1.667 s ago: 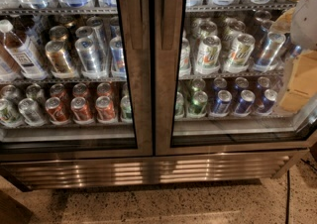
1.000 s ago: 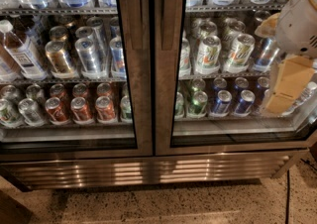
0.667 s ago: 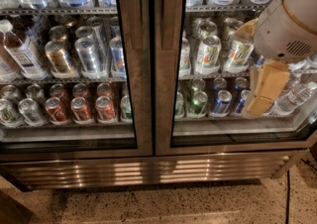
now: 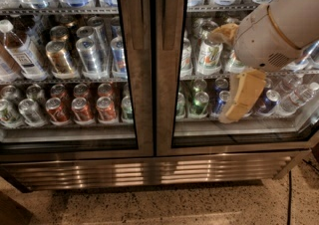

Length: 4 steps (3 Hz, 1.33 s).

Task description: Open right fridge door

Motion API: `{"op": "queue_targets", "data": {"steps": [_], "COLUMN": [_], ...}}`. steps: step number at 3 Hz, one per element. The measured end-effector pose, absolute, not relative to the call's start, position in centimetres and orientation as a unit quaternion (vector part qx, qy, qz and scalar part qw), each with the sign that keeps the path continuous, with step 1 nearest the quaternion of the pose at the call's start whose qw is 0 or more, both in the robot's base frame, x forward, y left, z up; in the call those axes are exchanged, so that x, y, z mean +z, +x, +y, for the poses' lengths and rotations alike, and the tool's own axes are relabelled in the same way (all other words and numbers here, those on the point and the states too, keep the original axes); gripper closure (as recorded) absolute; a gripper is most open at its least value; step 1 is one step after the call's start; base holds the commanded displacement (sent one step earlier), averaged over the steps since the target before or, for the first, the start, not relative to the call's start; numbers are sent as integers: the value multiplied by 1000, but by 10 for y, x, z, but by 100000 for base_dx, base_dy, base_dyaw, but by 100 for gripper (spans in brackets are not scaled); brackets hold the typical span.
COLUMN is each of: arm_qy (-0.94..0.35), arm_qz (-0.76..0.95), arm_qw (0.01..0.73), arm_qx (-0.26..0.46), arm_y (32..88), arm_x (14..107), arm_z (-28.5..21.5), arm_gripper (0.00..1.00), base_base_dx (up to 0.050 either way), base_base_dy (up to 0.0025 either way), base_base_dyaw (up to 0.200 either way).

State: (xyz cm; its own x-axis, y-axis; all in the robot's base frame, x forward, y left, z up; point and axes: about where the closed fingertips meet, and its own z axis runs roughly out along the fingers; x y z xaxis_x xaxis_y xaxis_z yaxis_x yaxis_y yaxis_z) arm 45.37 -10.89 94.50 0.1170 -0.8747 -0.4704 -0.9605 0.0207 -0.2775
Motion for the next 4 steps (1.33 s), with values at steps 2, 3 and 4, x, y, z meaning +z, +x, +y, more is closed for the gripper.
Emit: {"op": "queue_targets", "data": {"steps": [2,3,4], "arm_qy": [-688,-671,-662], "arm_qz": [630,625,617], "arm_qw": [343,367,379], "arm_qx": [113,155,193], "arm_y": [450,457,464], "arm_x": [984,1001,1010], "arm_z": [-78,-76,-69], "arm_gripper": [0,0,0], "base_base_dx": [0,0,0], "base_base_dy": [0,0,0], "base_base_dyaw": [0,0,0]}}
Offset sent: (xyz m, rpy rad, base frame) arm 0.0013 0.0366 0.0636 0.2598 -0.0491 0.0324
